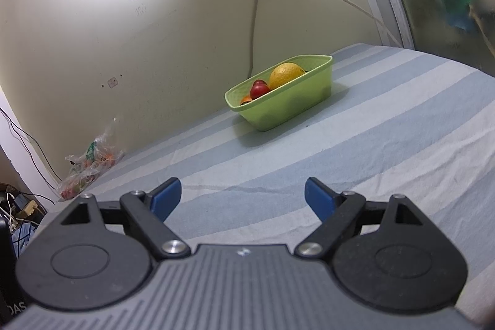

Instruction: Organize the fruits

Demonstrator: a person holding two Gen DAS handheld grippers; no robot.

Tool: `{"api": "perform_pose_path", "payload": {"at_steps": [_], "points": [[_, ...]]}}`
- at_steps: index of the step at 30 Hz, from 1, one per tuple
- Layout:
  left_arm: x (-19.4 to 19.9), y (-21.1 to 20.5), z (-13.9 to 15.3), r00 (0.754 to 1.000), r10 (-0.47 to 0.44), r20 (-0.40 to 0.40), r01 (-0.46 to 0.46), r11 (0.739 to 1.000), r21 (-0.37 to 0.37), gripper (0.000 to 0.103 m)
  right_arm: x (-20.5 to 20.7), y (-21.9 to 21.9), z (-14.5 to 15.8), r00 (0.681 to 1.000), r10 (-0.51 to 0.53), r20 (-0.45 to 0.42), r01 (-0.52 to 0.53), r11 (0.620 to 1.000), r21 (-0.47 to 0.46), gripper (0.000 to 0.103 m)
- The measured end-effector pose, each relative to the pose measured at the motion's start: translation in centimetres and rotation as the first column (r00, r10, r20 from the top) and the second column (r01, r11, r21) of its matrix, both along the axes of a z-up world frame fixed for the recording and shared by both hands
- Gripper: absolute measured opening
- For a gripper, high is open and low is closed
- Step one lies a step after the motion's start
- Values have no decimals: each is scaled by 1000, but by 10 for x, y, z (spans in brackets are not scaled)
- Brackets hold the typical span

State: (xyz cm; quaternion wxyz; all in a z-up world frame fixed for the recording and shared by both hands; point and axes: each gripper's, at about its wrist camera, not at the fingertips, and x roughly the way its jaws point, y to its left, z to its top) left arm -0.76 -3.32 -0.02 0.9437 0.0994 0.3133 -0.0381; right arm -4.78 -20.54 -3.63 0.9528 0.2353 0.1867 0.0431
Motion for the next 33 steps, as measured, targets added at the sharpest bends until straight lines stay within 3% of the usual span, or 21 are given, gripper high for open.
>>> {"api": "perform_pose_path", "payload": {"at_steps": [33], "points": [[1,2,0,998,43,46,-46,997,64,103,-2,-2,-1,1000,-10,-4,10,1000,13,89]]}}
